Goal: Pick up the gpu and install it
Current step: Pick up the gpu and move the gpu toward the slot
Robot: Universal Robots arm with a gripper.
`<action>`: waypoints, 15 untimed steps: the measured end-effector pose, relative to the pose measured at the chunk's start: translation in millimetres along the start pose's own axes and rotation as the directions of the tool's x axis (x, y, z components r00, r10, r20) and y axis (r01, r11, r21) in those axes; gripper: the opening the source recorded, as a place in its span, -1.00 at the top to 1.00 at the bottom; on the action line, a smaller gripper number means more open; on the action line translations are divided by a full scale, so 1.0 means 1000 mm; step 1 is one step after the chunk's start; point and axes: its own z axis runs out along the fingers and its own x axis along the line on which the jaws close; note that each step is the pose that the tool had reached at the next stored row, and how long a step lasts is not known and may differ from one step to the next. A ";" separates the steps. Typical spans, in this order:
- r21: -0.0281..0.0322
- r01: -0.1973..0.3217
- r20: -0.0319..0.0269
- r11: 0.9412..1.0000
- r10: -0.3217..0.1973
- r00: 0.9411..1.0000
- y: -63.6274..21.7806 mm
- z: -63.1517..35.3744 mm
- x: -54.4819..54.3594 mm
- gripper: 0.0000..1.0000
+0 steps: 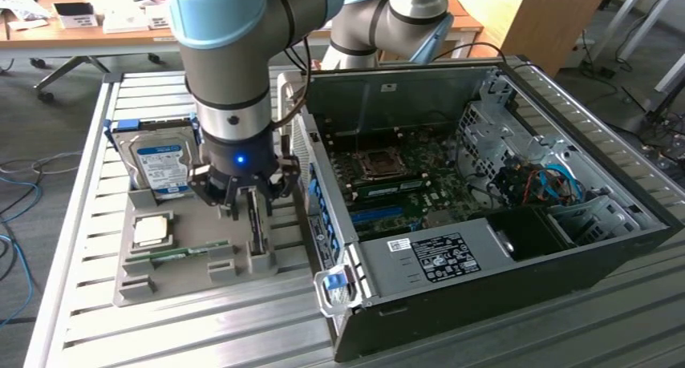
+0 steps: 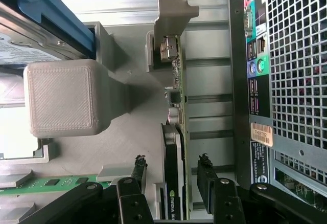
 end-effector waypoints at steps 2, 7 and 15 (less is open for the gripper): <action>0.000 0.000 0.000 1.000 0.000 1.000 0.0011 0.0001 0.000 -0.06; 0.000 0.000 0.000 1.000 0.000 1.000 0.0017 0.0003 0.000 -0.06; 0.000 0.000 0.000 1.000 0.000 1.000 0.0017 0.0010 0.000 -0.06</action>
